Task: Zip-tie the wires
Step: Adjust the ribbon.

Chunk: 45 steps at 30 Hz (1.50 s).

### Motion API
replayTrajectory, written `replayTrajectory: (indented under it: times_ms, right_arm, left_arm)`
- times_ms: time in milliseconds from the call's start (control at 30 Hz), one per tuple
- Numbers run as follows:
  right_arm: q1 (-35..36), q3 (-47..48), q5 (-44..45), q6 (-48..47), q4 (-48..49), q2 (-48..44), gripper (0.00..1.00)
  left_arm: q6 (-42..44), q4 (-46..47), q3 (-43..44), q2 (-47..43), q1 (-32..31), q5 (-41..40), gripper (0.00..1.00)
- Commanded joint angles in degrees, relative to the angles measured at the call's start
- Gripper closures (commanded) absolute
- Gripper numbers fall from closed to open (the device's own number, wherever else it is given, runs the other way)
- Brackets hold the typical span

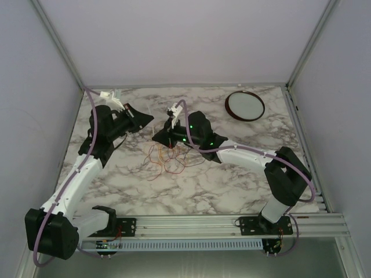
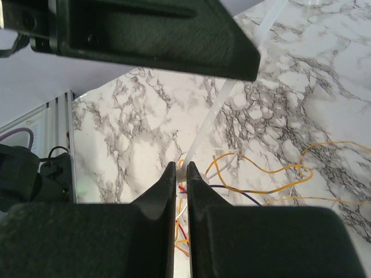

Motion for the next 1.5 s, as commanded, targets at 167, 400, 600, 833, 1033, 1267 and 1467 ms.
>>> replayTrajectory:
  times_ms: [167, 400, 600, 833, 1033, 1267, 1467]
  right_arm:
    - [2.9, -2.9, -0.7, -1.5, -7.5, 0.6, 0.97]
    - [3.2, -3.4, -0.8, -1.4, -8.0, 1.4, 0.97]
    - [2.3, -1.1, -1.1, 0.4, -7.8, 1.0, 0.98]
    - [-0.1, -0.5, -2.8, 2.6, -6.7, -0.6, 0.99]
    - [-1.3, -0.5, -2.7, 3.0, -6.5, -1.5, 1.00]
    - [-1.6, 0.0, -2.9, 3.3, -6.1, -2.7, 1.00]
    - [-1.4, 0.1, -5.0, 4.5, -5.3, -2.7, 1.00]
  left_arm:
    - [1.7, 5.7, 8.7, 4.0, 1.5, -1.2, 1.00]
    - [2.9, 4.6, 11.7, 6.2, 2.5, -0.5, 1.00]
    - [1.9, 6.1, 8.8, 5.3, 2.7, 2.0, 0.99]
    - [2.5, 5.1, 2.3, -0.5, 2.8, 1.0, 0.47]
    - [2.2, 3.3, -2.1, -6.3, 2.8, -0.5, 0.32]
    - [-2.0, 8.6, -11.1, -9.6, 2.7, 5.1, 0.31]
    - [-9.5, 22.6, -18.3, -7.9, 1.8, 8.9, 0.38]
